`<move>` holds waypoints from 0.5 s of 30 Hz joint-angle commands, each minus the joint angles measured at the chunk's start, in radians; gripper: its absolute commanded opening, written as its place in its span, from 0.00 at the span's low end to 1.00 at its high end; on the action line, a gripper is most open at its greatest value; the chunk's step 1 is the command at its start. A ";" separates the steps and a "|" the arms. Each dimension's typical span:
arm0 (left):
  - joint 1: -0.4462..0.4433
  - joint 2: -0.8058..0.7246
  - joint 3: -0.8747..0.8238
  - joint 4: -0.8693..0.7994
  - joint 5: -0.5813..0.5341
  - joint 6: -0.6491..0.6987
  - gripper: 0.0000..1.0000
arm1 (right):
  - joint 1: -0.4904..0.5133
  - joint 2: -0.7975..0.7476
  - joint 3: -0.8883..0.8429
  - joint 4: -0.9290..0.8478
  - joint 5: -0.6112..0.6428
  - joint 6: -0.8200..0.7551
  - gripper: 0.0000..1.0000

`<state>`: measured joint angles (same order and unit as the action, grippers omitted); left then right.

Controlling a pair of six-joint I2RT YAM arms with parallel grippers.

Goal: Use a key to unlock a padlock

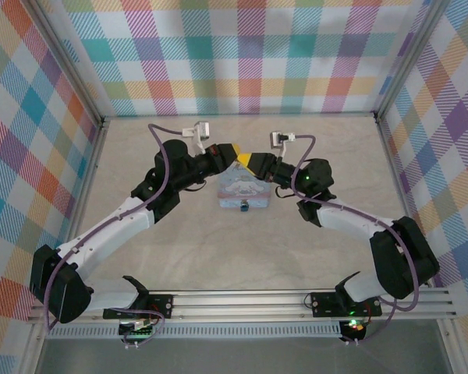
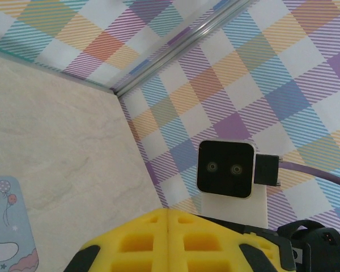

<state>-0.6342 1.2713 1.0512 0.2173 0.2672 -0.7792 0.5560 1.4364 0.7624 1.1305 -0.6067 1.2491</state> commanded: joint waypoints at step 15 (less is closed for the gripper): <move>-0.021 -0.058 -0.005 0.039 -0.002 0.003 0.00 | 0.012 0.002 0.020 -0.006 -0.016 -0.019 0.02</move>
<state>-0.6418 1.2587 1.0492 0.2302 0.2665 -0.7895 0.5632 1.4574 0.7719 1.1282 -0.6128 1.2526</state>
